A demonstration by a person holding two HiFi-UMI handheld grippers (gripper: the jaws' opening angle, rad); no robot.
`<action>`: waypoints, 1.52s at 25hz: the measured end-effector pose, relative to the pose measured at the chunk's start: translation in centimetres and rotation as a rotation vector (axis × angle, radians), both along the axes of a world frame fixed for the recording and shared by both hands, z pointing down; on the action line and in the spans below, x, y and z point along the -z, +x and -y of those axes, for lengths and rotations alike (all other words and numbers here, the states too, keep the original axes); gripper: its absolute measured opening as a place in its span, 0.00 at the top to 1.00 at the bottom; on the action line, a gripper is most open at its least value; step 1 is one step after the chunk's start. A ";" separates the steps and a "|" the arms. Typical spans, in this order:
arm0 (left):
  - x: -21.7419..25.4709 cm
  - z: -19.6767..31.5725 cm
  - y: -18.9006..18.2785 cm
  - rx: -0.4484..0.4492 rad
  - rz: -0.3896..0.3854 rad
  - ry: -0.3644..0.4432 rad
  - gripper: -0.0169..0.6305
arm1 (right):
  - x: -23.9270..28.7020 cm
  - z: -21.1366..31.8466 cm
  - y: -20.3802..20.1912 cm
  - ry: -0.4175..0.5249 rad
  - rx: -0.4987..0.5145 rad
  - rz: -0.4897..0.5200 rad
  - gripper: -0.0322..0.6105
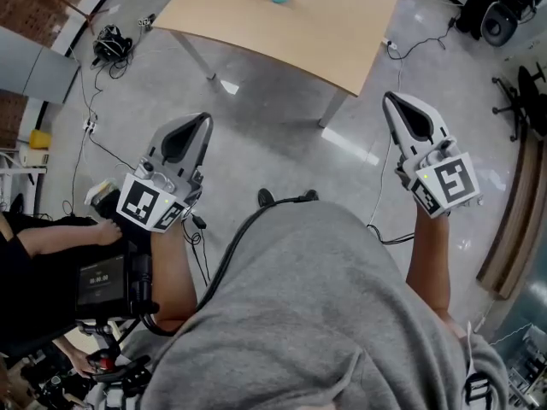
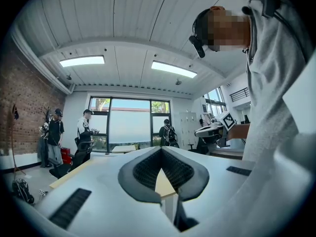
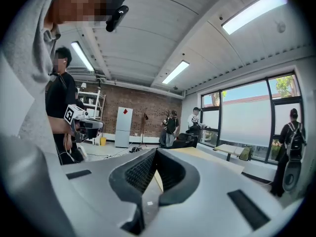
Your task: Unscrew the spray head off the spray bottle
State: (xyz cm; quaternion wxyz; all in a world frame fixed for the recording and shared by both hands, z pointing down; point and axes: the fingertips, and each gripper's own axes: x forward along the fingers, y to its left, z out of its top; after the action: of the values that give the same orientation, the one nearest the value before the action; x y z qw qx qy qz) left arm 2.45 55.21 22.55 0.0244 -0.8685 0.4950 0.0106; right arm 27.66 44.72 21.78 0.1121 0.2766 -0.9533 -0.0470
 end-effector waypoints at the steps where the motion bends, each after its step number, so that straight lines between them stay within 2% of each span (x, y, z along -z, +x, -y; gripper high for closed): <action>1: 0.1 0.1 0.1 -0.002 0.000 0.001 0.97 | 0.0 0.0 0.1 0.000 -0.001 0.000 0.94; 8: -0.1 0.5 0.5 -0.012 0.003 -0.008 0.97 | -0.1 0.0 0.3 -0.009 -0.004 0.003 0.94; 13: 0.0 2.6 1.8 -0.004 0.006 -0.019 0.97 | -0.6 2.0 1.7 -0.034 0.001 0.017 0.94; 19: -0.9 3.8 1.9 0.003 0.004 -0.029 0.97 | -1.6 3.1 1.3 -0.062 0.013 0.005 0.94; 22: -1.7 9.5 3.8 0.011 -0.003 -0.051 0.97 | -2.4 8.8 3.4 -0.081 0.020 0.008 0.94; 25: -2.8 15.2 2.7 0.021 -0.009 -0.068 0.97 | -3.1 14.4 3.1 -0.101 0.012 0.025 0.94; 30: -5.8 25.3 -2.3 -0.012 -0.034 -0.083 0.97 | -5.4 22.7 -1.6 -0.124 -0.011 0.010 0.94; 34: -8.9 36.8 -6.5 -0.062 -0.054 -0.103 0.97 | -7.2 32.1 -5.9 -0.127 -0.062 0.013 0.94; 38: -8.8 47.5 -9.7 -0.134 -0.037 -0.096 0.97 | -7.2 40.1 -10.6 -0.160 -0.108 0.047 0.94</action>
State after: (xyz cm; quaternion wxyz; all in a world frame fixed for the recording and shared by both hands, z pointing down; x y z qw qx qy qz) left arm -7.21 7.71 31.34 -0.0271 -0.8995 0.4360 0.0043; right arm 17.05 4.64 29.02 0.1138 0.3190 -0.9400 0.0417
